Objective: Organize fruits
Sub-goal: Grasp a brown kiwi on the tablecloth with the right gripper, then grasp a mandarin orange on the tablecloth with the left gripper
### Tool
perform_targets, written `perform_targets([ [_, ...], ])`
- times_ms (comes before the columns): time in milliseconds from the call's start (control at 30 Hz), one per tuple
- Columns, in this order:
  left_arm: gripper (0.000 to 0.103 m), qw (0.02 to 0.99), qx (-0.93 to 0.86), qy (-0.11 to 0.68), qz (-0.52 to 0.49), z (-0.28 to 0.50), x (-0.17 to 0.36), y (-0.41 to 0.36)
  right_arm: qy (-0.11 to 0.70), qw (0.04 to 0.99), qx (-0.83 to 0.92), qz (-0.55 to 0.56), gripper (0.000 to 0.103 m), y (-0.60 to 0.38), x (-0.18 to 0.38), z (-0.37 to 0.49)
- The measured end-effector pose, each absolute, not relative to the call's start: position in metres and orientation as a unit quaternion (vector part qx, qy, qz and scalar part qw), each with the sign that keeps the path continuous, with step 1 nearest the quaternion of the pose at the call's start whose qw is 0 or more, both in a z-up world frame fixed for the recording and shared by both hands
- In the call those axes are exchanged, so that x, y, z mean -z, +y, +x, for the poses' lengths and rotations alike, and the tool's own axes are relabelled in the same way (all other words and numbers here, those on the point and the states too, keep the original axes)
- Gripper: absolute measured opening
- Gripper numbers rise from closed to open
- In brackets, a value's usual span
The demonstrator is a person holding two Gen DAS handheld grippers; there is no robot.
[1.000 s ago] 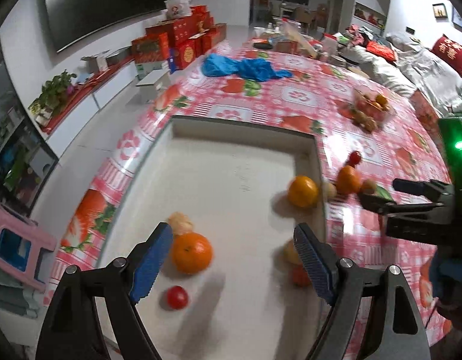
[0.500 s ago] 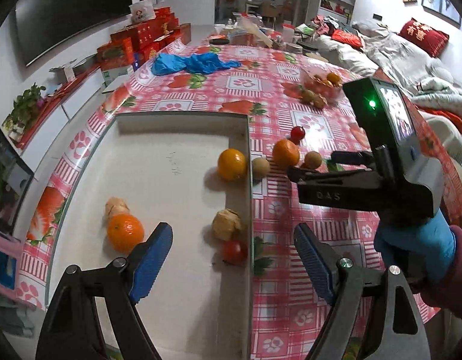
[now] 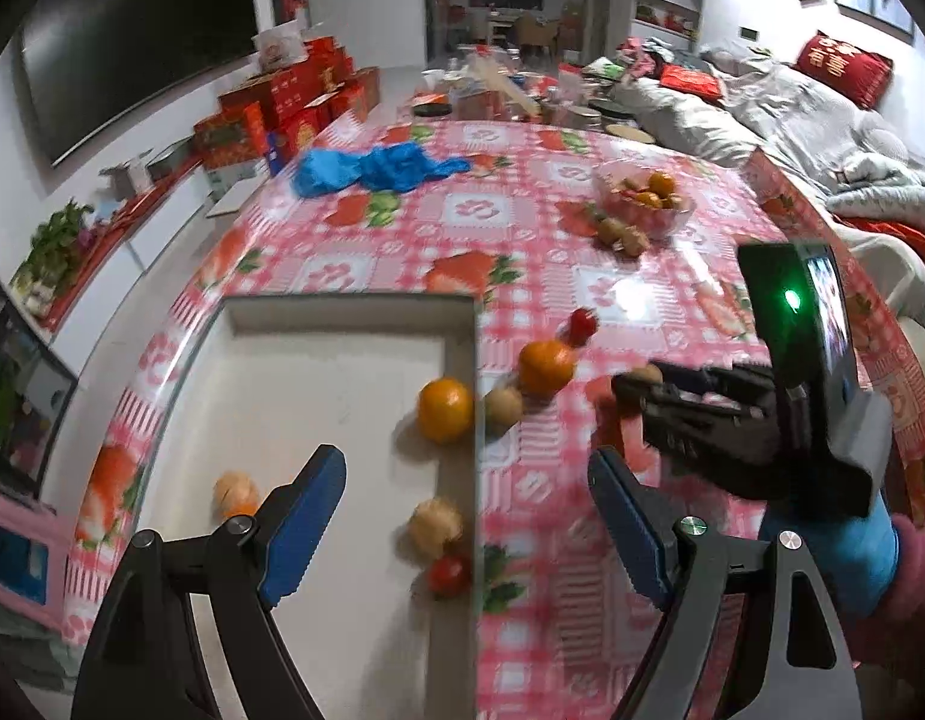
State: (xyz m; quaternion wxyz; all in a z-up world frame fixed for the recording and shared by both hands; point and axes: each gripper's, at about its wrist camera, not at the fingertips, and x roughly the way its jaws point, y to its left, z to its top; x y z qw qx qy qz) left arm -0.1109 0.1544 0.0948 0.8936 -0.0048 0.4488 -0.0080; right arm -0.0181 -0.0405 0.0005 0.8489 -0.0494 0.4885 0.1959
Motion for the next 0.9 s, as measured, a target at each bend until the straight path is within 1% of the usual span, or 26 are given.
perform_targets([
  [167, 0.084, 0.895, 0.033, 0.445, 0.018, -0.083, -0.089, 0.126, 0.487, 0.852, -0.192, -0.017, 0.03, -0.072, -0.008, -0.038],
  [333, 0.084, 0.886, 0.036, 0.459, 0.057, -0.051, -0.064, 0.097, 0.486, 0.854, -0.182, 0.013, 0.03, -0.1, -0.012, -0.052],
  [567, 0.084, 0.873, 0.025, 0.483, 0.066, -0.026, -0.033, 0.083, 0.494, 0.852, -0.168, 0.039, 0.03, -0.126, -0.008, -0.064],
  [600, 0.082, 0.87, 0.024, 0.487, 0.07, -0.024, -0.029, 0.081, 0.495, 0.852, -0.167, 0.043, 0.03, -0.128, -0.007, -0.064],
  [633, 0.071, 0.867, 0.024, 0.492, 0.074, -0.023, -0.026, 0.08, 0.495, 0.851, -0.167, 0.045, 0.03, -0.13, -0.006, -0.065],
  [667, 0.066, 0.862, 0.024, 0.5, 0.078, -0.021, -0.022, 0.078, 0.494, 0.852, -0.168, 0.047, 0.03, -0.13, -0.005, -0.066],
  [733, 0.064, 0.857, 0.014, 0.51, 0.075, -0.018, -0.016, 0.079, 0.492, 0.853, -0.168, 0.044, 0.03, -0.13, -0.005, -0.067],
  [767, 0.061, 0.857, 0.012, 0.511, 0.072, -0.016, -0.015, 0.081, 0.491, 0.853, -0.169, 0.043, 0.03, -0.13, -0.005, -0.068],
  [800, 0.055, 0.858, 0.015, 0.509, 0.06, -0.015, -0.014, 0.083, 0.491, 0.853, -0.169, 0.043, 0.03, -0.13, -0.005, -0.068],
  [833, 0.046, 0.858, 0.018, 0.511, 0.046, -0.014, -0.015, 0.085, 0.491, 0.854, -0.17, 0.043, 0.03, -0.13, -0.004, -0.068],
  [900, 0.039, 0.858, 0.016, 0.511, 0.04, -0.013, -0.014, 0.086, 0.491, 0.854, -0.17, 0.044, 0.03, -0.13, -0.004, -0.068],
])
